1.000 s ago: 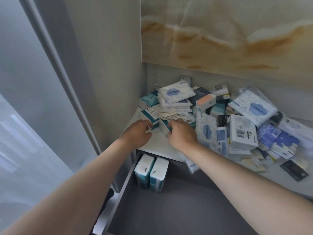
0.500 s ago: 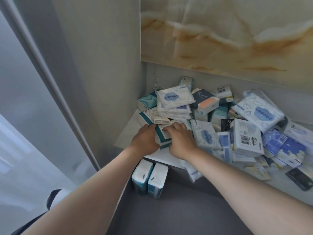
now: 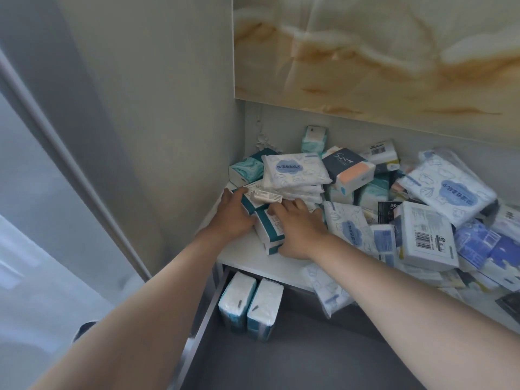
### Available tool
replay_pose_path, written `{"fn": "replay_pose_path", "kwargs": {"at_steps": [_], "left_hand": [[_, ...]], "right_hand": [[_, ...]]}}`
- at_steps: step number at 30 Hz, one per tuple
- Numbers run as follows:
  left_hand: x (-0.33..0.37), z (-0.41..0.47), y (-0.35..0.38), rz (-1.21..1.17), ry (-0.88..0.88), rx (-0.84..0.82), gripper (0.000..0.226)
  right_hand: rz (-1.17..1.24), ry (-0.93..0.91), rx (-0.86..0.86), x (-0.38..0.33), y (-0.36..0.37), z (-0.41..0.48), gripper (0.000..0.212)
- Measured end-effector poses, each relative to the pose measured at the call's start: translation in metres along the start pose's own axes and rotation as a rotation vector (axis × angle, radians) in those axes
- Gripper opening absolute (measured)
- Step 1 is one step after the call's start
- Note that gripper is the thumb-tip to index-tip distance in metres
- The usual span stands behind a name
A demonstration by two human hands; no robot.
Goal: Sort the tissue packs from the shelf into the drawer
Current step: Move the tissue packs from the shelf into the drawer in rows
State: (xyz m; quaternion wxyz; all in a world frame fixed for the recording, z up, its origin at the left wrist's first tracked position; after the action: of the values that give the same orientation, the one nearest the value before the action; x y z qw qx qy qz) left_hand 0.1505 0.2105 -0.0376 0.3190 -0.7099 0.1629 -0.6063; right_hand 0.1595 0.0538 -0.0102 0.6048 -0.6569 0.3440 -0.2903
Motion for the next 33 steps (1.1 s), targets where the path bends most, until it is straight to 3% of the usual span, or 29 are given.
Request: {"fn": "replay_pose_path", "kwargs": {"at_steps": [5, 10, 15, 19, 24, 25, 29, 33], "left_hand": [[0.004, -0.004, -0.020, -0.003, 0.053, 0.134, 0.069], [0.031, -0.010, -0.045, 0.021, 0.147, 0.299, 0.065], [0.080, -0.024, -0.073, 0.129, 0.331, 0.407, 0.061], [0.116, -0.039, -0.098, 0.240, 0.418, 0.475, 0.067], [0.116, -0.050, -0.112, 0.317, 0.311, 0.371, 0.072], [0.108, -0.052, -0.110, 0.323, 0.279, 0.323, 0.071], [0.076, -0.071, -0.093, 0.327, 0.214, 0.130, 0.075], [0.084, -0.091, -0.112, 0.330, 0.272, 0.171, 0.070]], "right_hand": [[-0.035, -0.040, 0.014, -0.001, -0.005, 0.006, 0.109], [-0.054, -0.078, 0.080, 0.003, -0.023, 0.010, 0.119], [0.075, -0.100, 0.095, 0.015, -0.042, 0.004, 0.115], [0.336, -0.019, 0.120, 0.029, -0.063, -0.003, 0.105], [0.652, 0.057, 0.218, 0.034, -0.088, -0.017, 0.076], [0.693, 0.071, 0.232, 0.034, -0.088, -0.020, 0.077], [0.721, 0.121, 0.139, 0.028, -0.063, -0.033, 0.111], [0.786, 0.136, 0.161, 0.024, -0.064, -0.046, 0.105]]}}
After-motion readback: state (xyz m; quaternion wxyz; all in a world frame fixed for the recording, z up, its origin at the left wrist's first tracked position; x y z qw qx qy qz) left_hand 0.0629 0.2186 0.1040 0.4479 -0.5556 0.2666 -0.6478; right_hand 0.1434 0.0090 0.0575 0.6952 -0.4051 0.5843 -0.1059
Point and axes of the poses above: each hand's wrist, its own z-axis towards the middle knuckle, its own y-axis out of the palm, x = y × z, the point moved 8 cm from there along z, towards the middle knuckle, and after that the axes turned 1 degree about y, right-handed, at the moved point
